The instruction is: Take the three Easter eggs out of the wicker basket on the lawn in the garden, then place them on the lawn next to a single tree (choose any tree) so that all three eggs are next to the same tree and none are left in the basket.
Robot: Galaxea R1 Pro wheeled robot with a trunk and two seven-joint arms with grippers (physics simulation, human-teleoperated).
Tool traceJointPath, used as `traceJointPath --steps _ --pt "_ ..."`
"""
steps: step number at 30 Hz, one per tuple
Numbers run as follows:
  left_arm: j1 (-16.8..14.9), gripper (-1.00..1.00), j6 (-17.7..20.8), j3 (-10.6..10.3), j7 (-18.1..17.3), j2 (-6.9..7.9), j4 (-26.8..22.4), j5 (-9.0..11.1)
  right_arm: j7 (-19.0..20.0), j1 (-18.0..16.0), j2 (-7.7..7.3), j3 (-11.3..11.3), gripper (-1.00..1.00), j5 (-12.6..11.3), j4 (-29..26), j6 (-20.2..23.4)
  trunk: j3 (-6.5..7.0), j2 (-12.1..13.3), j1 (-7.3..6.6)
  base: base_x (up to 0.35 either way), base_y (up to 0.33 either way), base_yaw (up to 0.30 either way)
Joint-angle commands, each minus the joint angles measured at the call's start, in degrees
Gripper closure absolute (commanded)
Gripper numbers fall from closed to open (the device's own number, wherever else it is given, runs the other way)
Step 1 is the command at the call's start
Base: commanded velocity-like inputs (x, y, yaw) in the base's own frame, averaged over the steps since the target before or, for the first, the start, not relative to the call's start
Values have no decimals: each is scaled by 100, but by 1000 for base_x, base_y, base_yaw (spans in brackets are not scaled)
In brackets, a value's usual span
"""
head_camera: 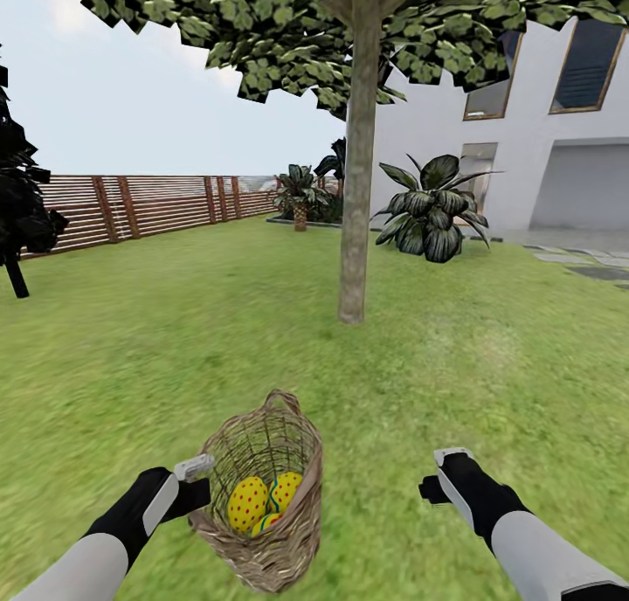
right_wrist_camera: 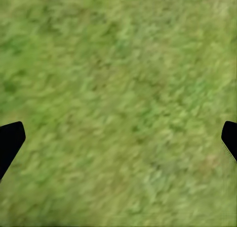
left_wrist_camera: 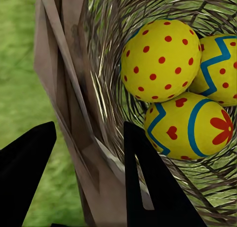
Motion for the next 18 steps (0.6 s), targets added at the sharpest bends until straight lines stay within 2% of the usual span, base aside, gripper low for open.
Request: traceJointPath --steps 1,18 --pt "-3 100 28 15 44 -6 -15 103 -40 -3 -10 40 -100 -59 -10 26 -7 -4 4 330 -75 0" --pt "-3 100 28 15 44 -1 -15 103 -40 -3 -4 41 -100 -58 -10 26 -7 -4 4 329 -75 0"
